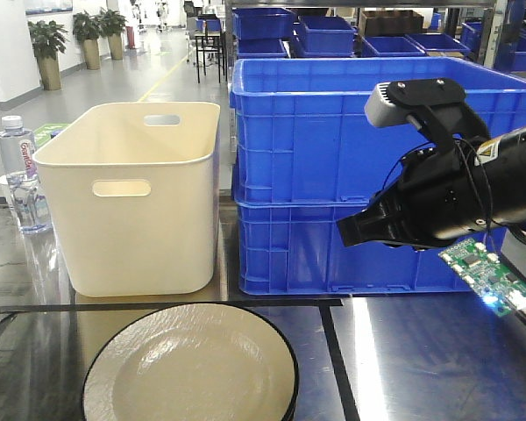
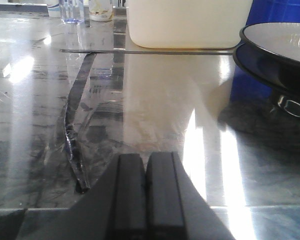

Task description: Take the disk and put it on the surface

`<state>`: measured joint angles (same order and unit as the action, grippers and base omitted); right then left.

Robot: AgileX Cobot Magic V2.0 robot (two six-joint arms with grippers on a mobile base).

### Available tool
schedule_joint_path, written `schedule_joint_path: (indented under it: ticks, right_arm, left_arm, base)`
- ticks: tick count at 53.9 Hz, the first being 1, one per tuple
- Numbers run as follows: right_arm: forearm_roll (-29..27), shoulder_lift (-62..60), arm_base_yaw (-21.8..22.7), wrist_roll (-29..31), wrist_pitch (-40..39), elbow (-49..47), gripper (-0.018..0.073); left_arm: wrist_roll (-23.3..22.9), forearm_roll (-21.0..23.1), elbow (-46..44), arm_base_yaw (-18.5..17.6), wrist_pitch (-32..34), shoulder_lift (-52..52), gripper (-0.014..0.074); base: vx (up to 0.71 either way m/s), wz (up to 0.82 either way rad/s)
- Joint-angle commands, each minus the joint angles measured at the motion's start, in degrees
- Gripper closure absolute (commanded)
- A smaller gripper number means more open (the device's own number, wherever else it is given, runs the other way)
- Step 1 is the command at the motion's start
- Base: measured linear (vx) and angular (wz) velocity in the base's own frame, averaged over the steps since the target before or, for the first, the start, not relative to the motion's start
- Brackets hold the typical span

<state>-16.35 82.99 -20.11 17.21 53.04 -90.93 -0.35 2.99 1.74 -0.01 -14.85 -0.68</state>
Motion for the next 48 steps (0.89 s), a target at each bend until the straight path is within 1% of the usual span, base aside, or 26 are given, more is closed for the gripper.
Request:
schedule_joint_path:
  ticks: [1,10,15,19,23,24,26,30,34,37,43,48]
  right_arm:
    - [-0.53,-1.82,0.2,0.16,-3.66,-1.74,0.0397]
    - [0.05,-2.48,0.2,0.1,-3.19,-1.44,0.0399]
    - [1.95,-5.07,0.2,-2.28,-5.25,2.13,0.0428]
    - [4.29,-9.06,0.2,-5.59,-9.68,7.79,0.0471]
    - [7.8,-14.74,0.2,-9.42,-16.59,16.02,0.053]
    - [8.52,-15.88,0.2,-9.71,-17.25,17.66,0.0536]
    - [10.37,-18.96,0.2,-11.33,-21.41,21.84,0.057]
    - [14.56,-26.51,0.9,-14.37,-29.11,31.57,0.0573]
    - [16.35,-34.56,3.69,-16.83,-34.88,40.38,0.0571]
    - [16.35,-39.58,6.82,-18.16,-38.47,47.23,0.0571]
    - [16.35,-51.03,13.25,-17.99,-44.91,59.35,0.057]
    - [16.35,-59.84,18.04,-17.99,-47.77,68.57,0.0568]
  left_arm:
    - [-0.55,-0.11,-1.16,0.03,4.49,0.34,0.0604]
    - [-0.55,-0.11,-1.16,0.03,4.49,0.34,0.0604]
    - [-0.55,-0.11,-1.16,0.03,4.49,0.34,0.0604]
    - [-0.55,-0.11,-1.16,0.03,4.49,0.34,0.0604]
    - [-0.55,-0.11,-1.16,0.03,4.49,0.34,0.0604]
    - [-0.55,-0.11,-1.16,0.03,4.49,0.34,0.0604]
    - [-0.55,-0.11,-1.16,0.03,4.49,0.34,0.0604]
    - [-0.55,-0.11,-1.16,0.03,4.49,0.34,0.0604]
    - [-0.55,-0.11,-1.16,0.03,4.49,0.34,0.0604]
    - [-0.55,-0.11,-1.16,0.03,4.49,0.34,0.0604]
    - [-0.55,-0.11,-1.16,0.03,4.49,0.34,0.0604]
    - [-0.55,-0.11,-1.16,0.03,4.49,0.34,0.0604]
  base:
    - [0.0,0.0]
    - [0.0,0.0]
    - [0.0,0.0]
    - [0.0,0.0]
    - [0.0,0.0]
    - [0.0,0.0]
    - [0.0,0.0]
    - [0.0,0.0]
    - [0.0,0.0]
    - [0.0,0.0]
    - [0.0,0.0]
    - [0.0,0.0]
